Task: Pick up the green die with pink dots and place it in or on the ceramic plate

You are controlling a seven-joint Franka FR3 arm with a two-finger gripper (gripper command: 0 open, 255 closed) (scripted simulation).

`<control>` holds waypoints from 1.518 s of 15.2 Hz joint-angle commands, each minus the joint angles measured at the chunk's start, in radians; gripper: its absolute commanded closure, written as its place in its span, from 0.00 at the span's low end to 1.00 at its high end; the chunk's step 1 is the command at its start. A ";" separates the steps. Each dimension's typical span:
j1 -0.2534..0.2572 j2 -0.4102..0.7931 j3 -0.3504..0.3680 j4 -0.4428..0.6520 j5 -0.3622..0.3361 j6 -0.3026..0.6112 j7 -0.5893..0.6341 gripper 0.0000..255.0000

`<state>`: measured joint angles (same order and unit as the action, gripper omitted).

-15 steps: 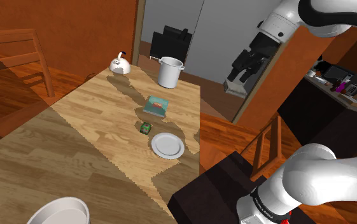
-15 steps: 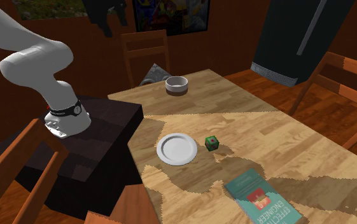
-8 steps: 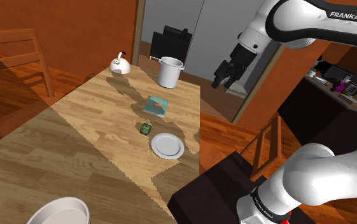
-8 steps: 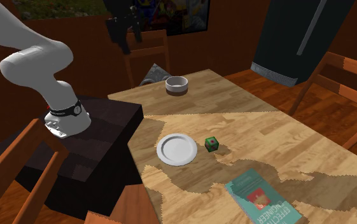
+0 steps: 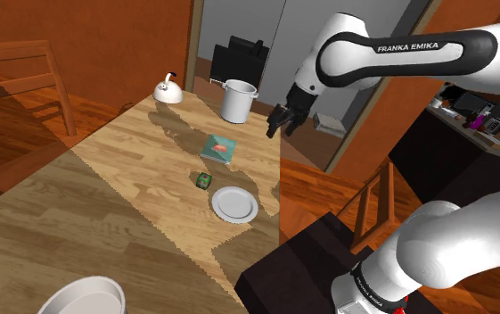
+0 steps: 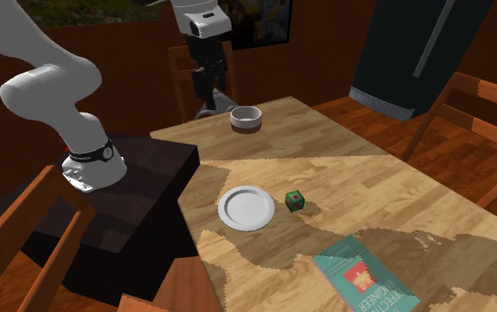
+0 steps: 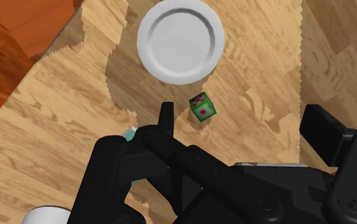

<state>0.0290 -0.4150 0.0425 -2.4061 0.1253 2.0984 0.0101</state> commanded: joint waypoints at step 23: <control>0.054 0.922 0.026 0.464 -0.135 0.389 0.079 0.00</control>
<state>0.0792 0.4646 0.0713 -1.9783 -0.0035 2.4837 0.0868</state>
